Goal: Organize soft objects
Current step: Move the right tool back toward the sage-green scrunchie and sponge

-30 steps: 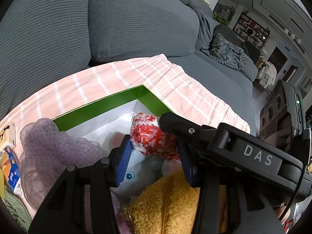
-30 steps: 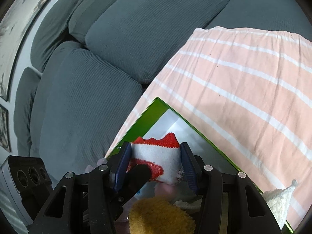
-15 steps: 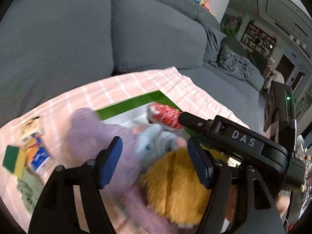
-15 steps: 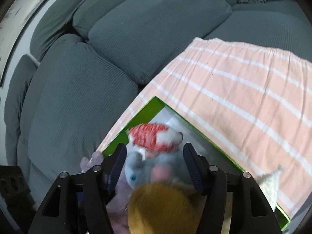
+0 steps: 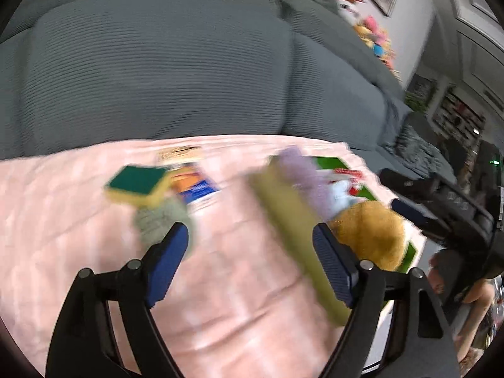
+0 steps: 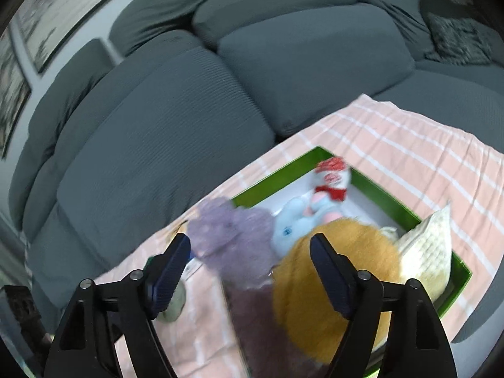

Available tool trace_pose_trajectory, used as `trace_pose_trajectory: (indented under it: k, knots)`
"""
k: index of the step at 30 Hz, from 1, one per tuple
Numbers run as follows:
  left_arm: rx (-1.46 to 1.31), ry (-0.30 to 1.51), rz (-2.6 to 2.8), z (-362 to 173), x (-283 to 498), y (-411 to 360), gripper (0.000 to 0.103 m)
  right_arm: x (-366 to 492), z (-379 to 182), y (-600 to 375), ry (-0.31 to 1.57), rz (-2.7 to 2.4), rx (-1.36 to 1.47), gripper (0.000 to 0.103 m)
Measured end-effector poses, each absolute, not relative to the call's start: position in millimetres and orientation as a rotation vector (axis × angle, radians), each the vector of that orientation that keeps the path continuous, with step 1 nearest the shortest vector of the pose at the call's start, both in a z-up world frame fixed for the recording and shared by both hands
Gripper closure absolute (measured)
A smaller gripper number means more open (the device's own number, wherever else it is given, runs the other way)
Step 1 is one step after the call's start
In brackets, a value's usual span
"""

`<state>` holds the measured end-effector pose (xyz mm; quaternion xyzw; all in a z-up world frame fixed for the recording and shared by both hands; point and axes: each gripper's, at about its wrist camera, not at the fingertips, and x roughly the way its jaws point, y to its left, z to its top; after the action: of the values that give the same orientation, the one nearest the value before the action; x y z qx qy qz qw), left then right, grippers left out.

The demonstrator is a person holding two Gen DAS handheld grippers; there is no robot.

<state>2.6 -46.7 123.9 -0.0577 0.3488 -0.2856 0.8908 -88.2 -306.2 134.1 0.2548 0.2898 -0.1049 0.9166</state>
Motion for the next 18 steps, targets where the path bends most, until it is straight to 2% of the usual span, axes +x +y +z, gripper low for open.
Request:
trace_pose_trajectory:
  k: [4, 7, 10, 18]
  knots:
    - [-0.181, 0.723, -0.493, 112.5, -1.4, 4.9, 0.012, -80.6, 135.1, -279.5, 0.608, -0.145, 0.484, 0.023]
    - [-0.241, 0.751, -0.418, 89.5, 4.2, 40.4, 0.012, -70.5, 129.8, -262.0, 0.64, -0.015, 0.552, 0.022]
    - [-0.279, 0.797, -0.322, 73.2, 15.5, 60.4, 0.012, -57.0, 125.1, -237.7, 0.652, 0.023, 0.505, 0.018]
    - [-0.276, 0.859, -0.128, 57.1, 32.8, 85.6, 0.012, 9.4, 75.5, -172.9, 0.857, 0.103, 0.414, 0.018]
